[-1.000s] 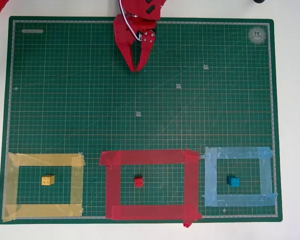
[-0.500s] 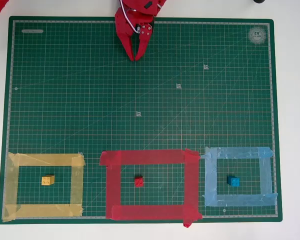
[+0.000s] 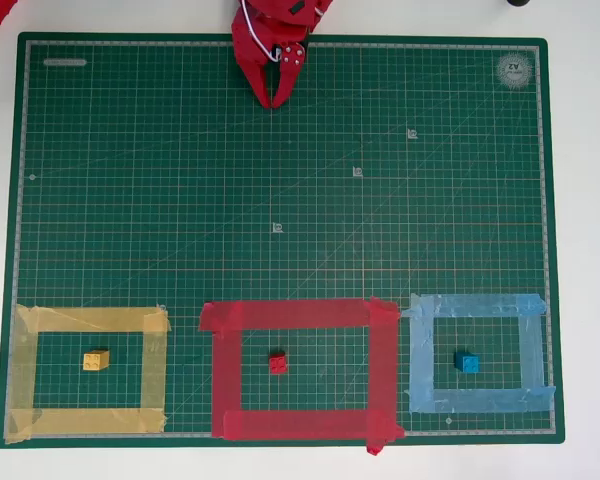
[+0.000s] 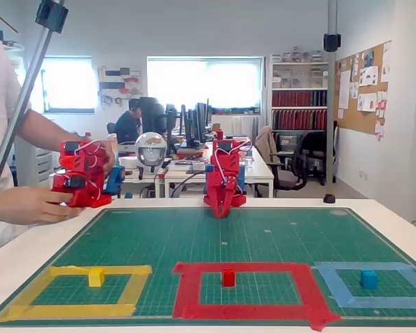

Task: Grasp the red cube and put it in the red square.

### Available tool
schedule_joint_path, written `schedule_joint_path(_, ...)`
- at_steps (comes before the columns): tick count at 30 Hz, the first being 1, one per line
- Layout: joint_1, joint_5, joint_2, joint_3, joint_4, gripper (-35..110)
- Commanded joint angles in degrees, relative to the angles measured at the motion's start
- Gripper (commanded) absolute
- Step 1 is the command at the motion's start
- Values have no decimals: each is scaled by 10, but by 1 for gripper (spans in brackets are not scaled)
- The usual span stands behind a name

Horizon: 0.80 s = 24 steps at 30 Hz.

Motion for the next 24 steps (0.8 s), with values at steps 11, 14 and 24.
schedule_joint_path(11, 8, -11, 21, 3, 9, 0)
schedule_joint_path(14, 8, -11, 21, 3, 9, 0)
schedule_joint_path(24, 8, -11, 21, 3, 9, 0)
